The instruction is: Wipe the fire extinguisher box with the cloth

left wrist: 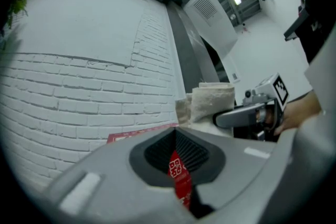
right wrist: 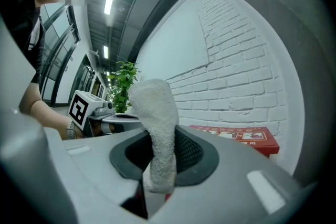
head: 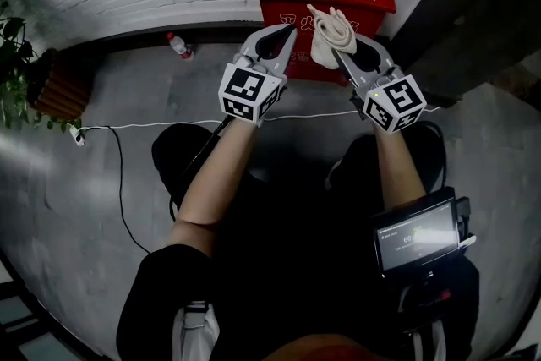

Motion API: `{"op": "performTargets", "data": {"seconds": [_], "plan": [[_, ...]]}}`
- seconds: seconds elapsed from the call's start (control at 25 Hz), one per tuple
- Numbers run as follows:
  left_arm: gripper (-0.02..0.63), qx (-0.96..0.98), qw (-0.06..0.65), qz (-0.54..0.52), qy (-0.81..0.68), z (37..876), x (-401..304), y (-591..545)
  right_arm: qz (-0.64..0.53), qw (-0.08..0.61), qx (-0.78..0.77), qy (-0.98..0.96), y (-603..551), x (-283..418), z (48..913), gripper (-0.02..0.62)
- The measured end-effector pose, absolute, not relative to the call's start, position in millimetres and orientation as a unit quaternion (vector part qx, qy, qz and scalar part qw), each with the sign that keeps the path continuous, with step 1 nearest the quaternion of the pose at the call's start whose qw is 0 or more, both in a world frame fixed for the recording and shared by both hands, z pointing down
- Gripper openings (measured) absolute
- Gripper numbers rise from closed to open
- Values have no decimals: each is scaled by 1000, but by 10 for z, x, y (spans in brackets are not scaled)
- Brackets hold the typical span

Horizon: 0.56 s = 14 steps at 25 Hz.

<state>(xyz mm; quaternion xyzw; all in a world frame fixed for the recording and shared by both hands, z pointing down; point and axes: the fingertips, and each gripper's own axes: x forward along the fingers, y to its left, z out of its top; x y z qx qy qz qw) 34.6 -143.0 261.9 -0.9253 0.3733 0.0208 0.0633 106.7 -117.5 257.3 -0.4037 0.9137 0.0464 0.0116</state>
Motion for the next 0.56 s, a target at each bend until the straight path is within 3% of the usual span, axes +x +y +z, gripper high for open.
{"op": "performTargets", "data": {"seconds": [0.56], "plan": [[0,-926,52,16,374,2684,351,-1407,41,11,-408,912,-1147,1115,2587,86]]}}
